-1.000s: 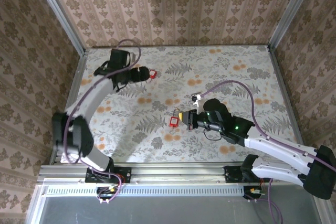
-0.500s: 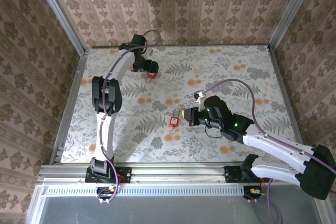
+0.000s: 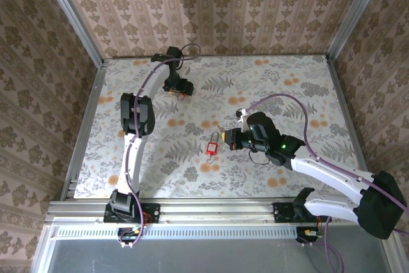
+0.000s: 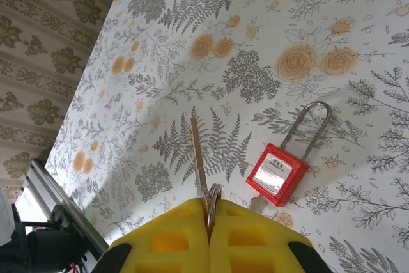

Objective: Unlock with the key

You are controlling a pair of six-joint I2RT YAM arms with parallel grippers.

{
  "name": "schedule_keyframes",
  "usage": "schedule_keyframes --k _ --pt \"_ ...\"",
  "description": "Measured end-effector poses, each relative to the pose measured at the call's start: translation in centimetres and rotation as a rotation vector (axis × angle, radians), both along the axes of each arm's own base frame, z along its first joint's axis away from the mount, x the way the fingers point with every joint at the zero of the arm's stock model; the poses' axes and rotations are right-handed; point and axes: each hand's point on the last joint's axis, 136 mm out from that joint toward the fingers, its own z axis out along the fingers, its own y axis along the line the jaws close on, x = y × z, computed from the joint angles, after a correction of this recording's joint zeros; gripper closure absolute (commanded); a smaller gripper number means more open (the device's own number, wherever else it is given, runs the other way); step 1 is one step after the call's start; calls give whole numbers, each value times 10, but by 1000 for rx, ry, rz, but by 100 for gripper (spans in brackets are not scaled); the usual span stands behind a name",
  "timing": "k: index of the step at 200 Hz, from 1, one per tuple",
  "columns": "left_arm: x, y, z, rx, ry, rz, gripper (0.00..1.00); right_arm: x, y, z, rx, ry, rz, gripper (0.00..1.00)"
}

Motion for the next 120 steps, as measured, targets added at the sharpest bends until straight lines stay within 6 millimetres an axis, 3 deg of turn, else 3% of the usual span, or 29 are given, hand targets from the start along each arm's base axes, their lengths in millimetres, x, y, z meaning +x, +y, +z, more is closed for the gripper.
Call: schedule_keyframes --k 67,120 --pt "12 -6 -9 46 -39 -25 38 1 2 3 22 3 2 100" --pt "17 -6 -12 59 -53 -30 58 2 3 7 38 -5 -1 100"
